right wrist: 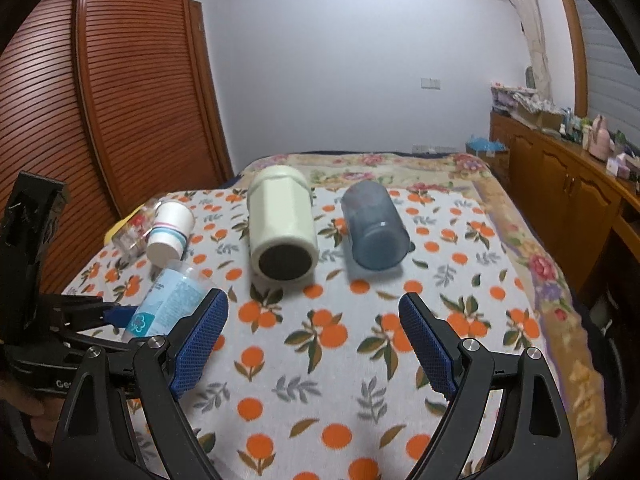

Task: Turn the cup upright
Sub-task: 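Close the left tool on the cotton-swab container and lift it, then close the right tool on the container while the left tool releases it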

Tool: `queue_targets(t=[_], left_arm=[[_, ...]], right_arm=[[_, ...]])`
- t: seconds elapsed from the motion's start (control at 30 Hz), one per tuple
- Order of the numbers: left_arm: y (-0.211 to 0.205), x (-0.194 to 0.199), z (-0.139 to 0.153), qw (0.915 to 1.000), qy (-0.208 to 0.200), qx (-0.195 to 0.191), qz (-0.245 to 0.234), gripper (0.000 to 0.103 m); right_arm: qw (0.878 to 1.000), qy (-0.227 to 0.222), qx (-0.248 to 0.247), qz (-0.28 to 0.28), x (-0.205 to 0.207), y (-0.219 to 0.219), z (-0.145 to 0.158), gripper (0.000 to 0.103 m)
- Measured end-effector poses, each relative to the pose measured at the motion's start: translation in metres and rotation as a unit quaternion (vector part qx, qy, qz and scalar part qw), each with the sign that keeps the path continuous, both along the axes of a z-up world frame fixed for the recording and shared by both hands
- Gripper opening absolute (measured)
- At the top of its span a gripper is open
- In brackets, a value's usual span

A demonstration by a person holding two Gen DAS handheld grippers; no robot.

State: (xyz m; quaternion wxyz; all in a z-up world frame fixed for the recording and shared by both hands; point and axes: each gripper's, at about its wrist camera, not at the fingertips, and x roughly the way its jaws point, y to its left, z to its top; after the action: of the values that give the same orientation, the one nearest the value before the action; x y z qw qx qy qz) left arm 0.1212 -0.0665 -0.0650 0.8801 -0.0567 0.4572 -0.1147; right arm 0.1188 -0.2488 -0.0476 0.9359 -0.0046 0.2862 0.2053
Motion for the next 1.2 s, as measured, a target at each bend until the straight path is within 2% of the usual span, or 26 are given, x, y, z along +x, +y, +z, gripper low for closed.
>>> queue_targets(t=[0.4, 0.83, 1.03, 1.2], left_arm=[[-0.005, -0.004, -0.012, 1.0, 0.003, -0.005, 0.007, 0.061], [0.011, -0.016, -0.001, 0.9994, -0.019, -0.02, 0.02, 0.065], [0.021, -0.029, 0.013, 0.9985, -0.042, -0.023, 0.025, 0.068], [0.032, -0.038, 0.022, 0.9962, -0.076, 0.008, 0.042, 0.073]], right_arm=[[1.0, 0.009, -0.013, 0.002, -0.009, 0.001, -0.003, 0.089], [1.0, 0.018, -0.013, 0.005, -0.01, 0.007, -0.004, 0.089], [0.999, 0.027, -0.01, 0.013, -0.01, 0.014, -0.001, 0.089], [0.998, 0.048, -0.008, 0.026, -0.009, 0.027, 0.001, 0.087]])
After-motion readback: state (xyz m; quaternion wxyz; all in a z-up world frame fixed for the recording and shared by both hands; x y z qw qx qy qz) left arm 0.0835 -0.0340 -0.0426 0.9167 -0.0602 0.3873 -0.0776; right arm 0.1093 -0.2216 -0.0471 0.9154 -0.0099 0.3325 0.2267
